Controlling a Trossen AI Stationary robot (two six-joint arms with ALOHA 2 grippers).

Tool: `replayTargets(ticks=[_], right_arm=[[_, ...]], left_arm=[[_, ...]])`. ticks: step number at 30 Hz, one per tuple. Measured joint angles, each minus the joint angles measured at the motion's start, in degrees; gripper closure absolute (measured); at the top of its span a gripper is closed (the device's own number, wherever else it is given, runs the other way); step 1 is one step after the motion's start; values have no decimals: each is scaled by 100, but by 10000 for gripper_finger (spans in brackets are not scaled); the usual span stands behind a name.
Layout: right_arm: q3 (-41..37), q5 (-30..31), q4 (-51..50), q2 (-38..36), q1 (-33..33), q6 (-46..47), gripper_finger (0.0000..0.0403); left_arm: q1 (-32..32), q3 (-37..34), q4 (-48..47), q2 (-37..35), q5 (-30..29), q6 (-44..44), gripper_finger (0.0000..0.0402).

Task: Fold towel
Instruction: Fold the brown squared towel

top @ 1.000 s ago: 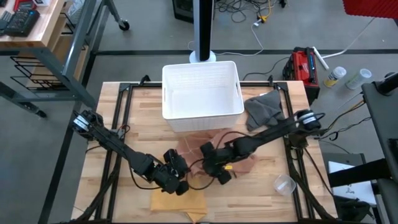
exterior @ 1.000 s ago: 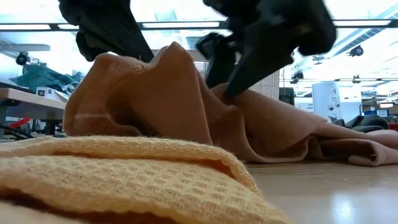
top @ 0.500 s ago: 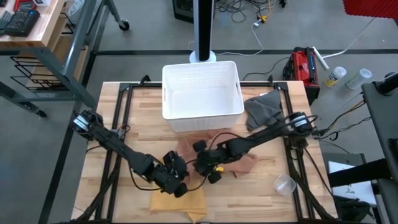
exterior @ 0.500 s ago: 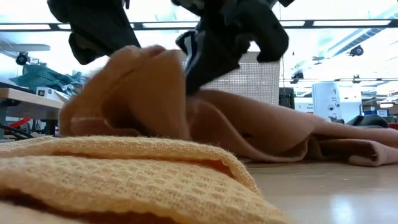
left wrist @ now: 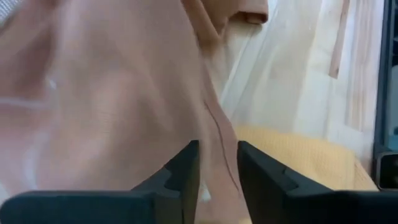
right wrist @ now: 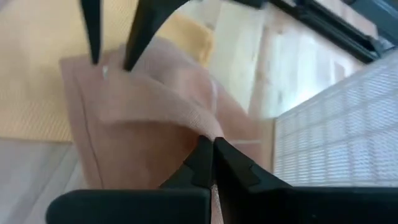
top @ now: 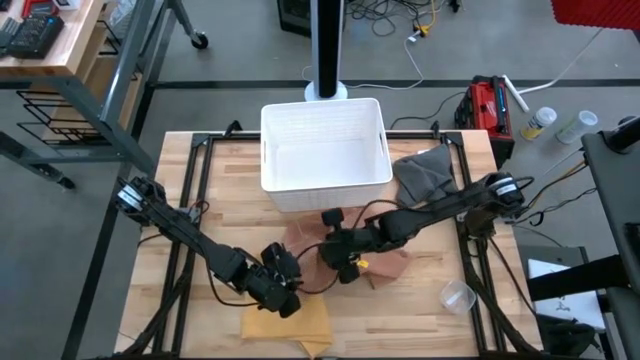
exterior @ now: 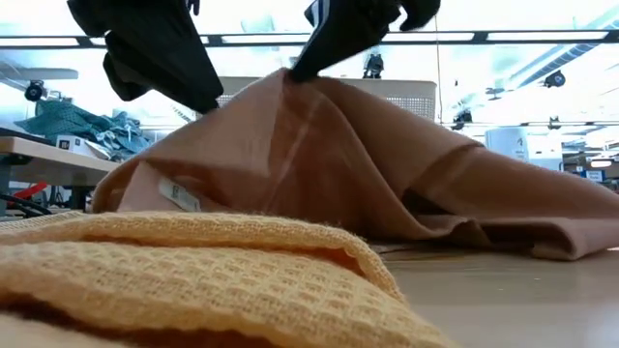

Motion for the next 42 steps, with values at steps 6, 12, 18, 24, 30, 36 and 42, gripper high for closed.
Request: replayTargets(ticks=[6, 12, 18, 24, 30, 36, 42], right_arm=[[0, 5, 20, -139, -177, 312, 402], [0, 2, 70, -148, -315, 462, 403], [0, -92, 189, -150, -360, 534, 403], [0, -348, 299, -152, -360, 669, 403], [0, -544, 525, -152, -363, 606, 403], [0, -952, 592, -152, -355, 608, 403], [-2, -910, 397, -183, -365, 540, 403]], left_arm=[[-77, 0, 6, 5, 297, -181, 250], [-140, 0, -15, 55, -532, 0, 183], [-149, -2, -268, 59, -1837, 1052, 145], [-80, -7, -580, 57, -2824, 1689, 141], [247, -100, -632, 57, -2864, 1591, 141], [372, -120, -284, 57, -3114, 1701, 195], [289, 155, -291, 57, -3226, 2202, 381]])
